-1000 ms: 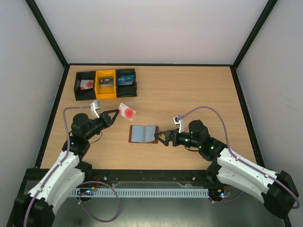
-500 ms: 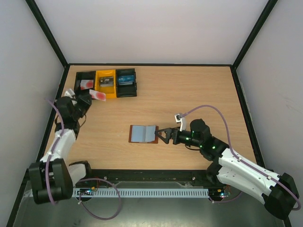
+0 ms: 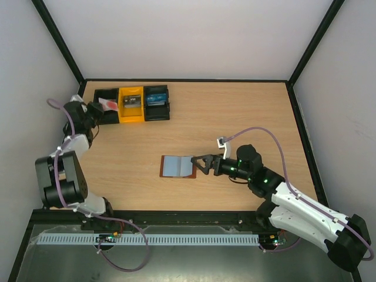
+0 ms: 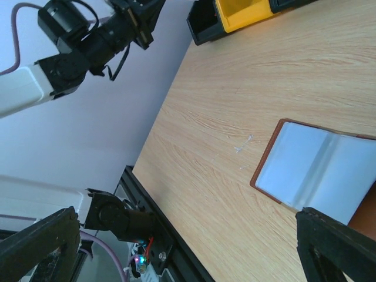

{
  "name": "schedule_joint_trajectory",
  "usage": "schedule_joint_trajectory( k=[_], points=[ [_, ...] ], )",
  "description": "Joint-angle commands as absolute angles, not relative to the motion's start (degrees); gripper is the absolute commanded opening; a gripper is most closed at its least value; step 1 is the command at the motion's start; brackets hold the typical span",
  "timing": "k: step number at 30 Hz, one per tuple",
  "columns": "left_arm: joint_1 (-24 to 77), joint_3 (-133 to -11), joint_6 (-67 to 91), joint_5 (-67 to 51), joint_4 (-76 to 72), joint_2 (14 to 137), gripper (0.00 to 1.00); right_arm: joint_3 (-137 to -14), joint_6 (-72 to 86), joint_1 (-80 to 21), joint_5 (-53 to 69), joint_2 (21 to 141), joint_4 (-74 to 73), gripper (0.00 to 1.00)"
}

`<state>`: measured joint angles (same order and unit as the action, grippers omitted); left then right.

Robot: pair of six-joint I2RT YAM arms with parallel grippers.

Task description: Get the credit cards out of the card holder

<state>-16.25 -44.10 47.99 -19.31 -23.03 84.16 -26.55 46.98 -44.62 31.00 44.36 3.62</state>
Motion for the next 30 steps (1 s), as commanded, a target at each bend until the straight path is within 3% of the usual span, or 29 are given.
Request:
schedule_joint_trajectory(
  k=[1,11,30],
  points=[
    [-17.09,-51.93,43.69,-16.53,-23.8,90.47,0.03,-29.1,47.11,-44.63,29.41,44.87,3.13,0.98],
    [-18.65,-62.49,42.19,-15.99,-22.96,102.77,0.03,-31.13,44.67,-44.54,26.58,47.94,1.94,0.98],
    [-18.02,-67.36,41.14,-15.47,-26.12,112.86,0.03,-33.68,43.59,-44.64,26.4,55.53,4.35,0.98]
  ],
)
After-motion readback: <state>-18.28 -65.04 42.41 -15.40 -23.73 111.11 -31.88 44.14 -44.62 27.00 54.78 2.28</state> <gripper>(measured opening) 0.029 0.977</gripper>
